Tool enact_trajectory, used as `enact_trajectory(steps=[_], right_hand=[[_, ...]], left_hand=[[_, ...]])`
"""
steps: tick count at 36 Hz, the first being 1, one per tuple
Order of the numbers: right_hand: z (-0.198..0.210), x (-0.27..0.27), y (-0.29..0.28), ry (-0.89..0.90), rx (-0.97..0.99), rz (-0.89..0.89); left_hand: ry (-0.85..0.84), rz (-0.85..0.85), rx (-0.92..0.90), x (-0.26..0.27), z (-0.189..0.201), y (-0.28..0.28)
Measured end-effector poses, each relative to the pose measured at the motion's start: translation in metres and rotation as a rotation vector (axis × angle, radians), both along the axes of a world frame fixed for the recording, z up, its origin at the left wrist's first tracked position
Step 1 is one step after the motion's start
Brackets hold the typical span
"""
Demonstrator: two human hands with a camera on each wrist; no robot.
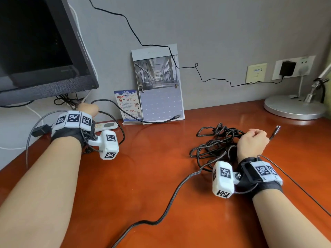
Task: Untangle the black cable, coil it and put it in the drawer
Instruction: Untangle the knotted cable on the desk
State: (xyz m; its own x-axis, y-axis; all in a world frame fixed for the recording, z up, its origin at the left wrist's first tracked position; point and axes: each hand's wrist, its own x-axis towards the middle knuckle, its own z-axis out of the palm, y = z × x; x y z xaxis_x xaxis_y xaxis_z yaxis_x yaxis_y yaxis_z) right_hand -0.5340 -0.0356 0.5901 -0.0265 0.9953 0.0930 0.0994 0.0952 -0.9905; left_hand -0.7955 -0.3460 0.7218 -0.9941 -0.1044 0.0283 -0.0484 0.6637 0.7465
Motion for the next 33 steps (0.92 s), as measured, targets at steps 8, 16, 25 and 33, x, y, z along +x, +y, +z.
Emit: enact_trajectory(steps=[8,16,25,33], right_hand=[[-0.008,-0.005,0.009,0.077,-0.052,0.065],[-0.015,0.014,0.033,0.230,-0.142,0.182],[-0.012,0.048,0.071,0.145,-0.152,0.093],[-0.007,0.054,0.077,-0.077,-0.132,0.338]], left_hand=[[0.116,-0.158,-0.333,0.065,0.026,0.059],[0.189,-0.908,-0.499,0.184,0.035,0.145],[0.146,-1.271,-0.844,0.242,0.011,0.188],[0.063,-1.134,-0.625,0.259,-0.018,0.235]])
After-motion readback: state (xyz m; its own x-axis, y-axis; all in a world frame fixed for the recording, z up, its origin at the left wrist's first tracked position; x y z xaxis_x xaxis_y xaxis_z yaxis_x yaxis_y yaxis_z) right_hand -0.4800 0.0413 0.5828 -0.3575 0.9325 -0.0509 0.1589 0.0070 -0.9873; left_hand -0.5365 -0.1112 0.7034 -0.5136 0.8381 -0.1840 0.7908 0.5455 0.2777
